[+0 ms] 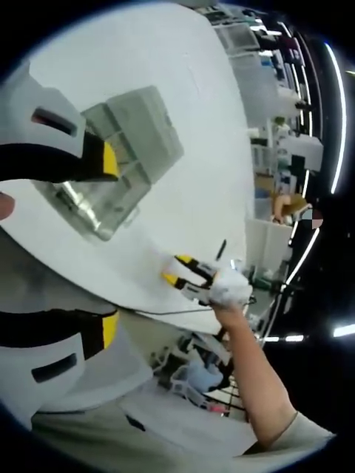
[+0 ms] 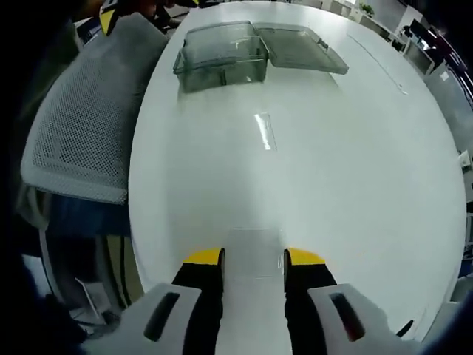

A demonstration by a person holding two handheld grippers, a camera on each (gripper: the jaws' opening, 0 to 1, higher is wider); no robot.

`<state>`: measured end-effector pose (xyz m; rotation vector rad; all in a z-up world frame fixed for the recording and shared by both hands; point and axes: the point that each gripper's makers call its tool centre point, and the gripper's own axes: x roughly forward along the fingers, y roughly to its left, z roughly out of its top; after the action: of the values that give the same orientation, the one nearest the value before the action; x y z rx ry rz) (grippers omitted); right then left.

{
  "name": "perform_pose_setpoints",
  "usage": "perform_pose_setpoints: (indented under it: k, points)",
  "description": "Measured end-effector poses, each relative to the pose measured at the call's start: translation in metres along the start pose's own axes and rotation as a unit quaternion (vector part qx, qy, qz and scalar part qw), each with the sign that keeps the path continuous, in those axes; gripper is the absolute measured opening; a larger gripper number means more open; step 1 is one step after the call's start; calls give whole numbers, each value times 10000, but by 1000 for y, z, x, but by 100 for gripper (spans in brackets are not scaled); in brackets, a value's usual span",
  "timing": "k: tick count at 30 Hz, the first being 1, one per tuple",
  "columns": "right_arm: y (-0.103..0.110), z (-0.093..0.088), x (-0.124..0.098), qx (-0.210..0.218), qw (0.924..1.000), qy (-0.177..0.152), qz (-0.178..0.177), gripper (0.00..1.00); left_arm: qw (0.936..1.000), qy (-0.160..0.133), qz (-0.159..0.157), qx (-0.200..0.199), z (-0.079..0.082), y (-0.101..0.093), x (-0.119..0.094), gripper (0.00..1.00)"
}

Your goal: Insert the divider into the dual guide fixture by aligning both edges with the guide slots and pushing it downward to the bottom, including one-sided entry, uneven engagement, binding, and posture correction.

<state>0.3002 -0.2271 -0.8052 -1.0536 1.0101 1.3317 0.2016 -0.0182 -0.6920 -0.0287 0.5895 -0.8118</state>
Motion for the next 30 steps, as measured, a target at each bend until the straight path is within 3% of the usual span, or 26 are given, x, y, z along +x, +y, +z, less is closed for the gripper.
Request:
perform_pose_setpoints:
  k: [11, 30]
  points:
    - [9, 36, -7, -266, 9996, -64, 39, 27, 10000, -29, -39, -16, 1, -2, -1, 67]
    - [29, 119, -26, -930, 9950, -376, -16, 27, 9996, 86, -195, -194, -2, -2, 0, 63]
